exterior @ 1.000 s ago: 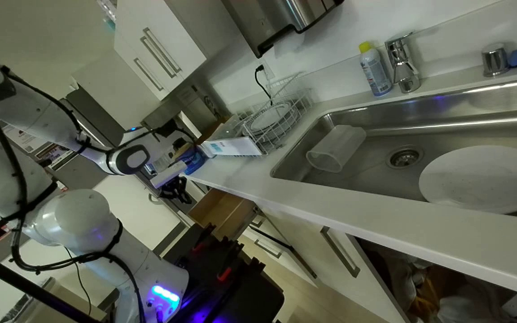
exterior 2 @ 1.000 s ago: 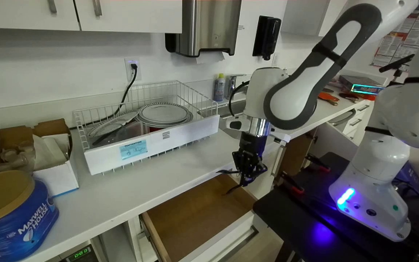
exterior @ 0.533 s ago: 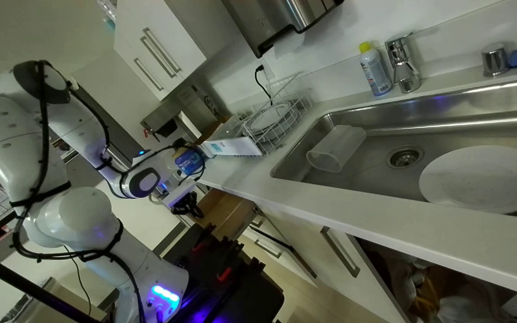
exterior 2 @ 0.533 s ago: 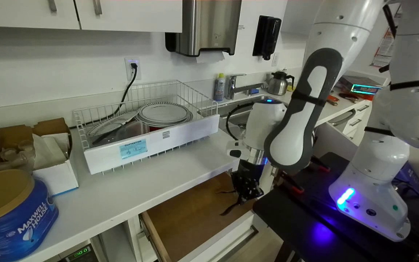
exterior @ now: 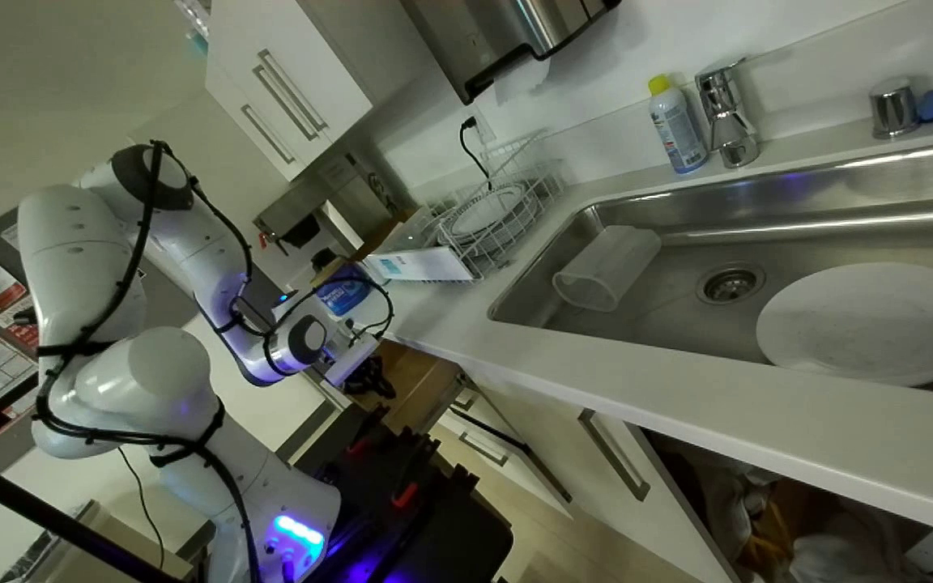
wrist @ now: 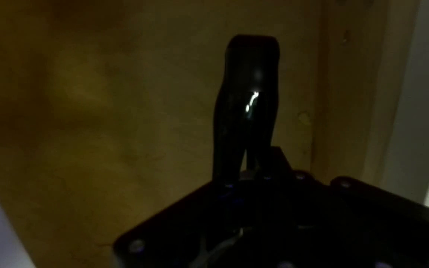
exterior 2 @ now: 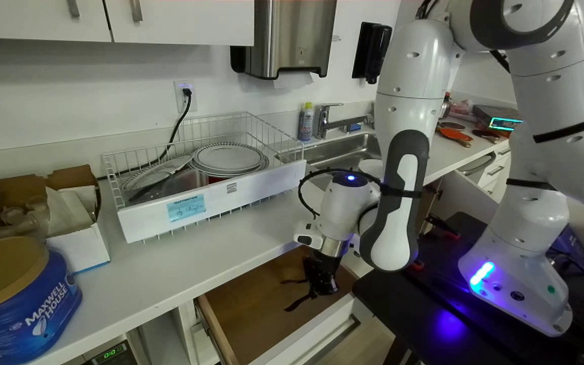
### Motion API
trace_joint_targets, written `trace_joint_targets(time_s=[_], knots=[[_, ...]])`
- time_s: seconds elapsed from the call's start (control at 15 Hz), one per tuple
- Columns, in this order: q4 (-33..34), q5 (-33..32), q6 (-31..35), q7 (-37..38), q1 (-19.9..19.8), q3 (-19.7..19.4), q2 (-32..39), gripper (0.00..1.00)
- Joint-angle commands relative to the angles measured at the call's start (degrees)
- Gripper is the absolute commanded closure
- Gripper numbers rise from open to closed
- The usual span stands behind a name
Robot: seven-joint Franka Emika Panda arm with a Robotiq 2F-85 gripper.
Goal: Remove the black tongs from the sink and place them inside the open drawer on the left
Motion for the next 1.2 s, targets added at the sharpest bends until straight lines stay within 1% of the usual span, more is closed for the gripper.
trace_joint_targets(time_s=[0.0, 0.13, 0.2, 0.27, 0.4, 0.47, 0.53, 0.73, 0.87, 0.93, 1.13], knots=[[6.45, -6.25, -0.08, 9.31, 7.53, -7.09, 4.83, 0.99], [8.89, -9.54, -0.95, 13.5, 9.13, -8.37, 6.36, 0.99], [9.74, -11.19, -1.27, 15.3, 9.49, -8.53, 6.85, 0.72], [10.35, -12.57, -1.27, 17.03, 9.95, -8.84, 7.26, 0.71], [10.75, -14.38, -1.43, 19.5, 10.77, -9.45, 7.32, 0.58], [10.69, -15.01, -1.54, 20.41, 11.09, -9.8, 7.11, 0.49], [10.47, -15.45, -1.54, 21.15, 11.49, -10.3, 6.73, 0.42], [8.86, -16.82, -2.34, 21.72, 11.52, -11.02, 3.81, 0.19], [7.29, -18.53, -4.26, 21.15, 10.16, -10.39, 0.42, 0.04], [6.67, -19.36, -5.15, 21.0, 9.4, -9.9, -1.19, 0.01], [4.32, -21.69, -9.19, 21.18, 8.63, -9.71, -7.93, 0.0]])
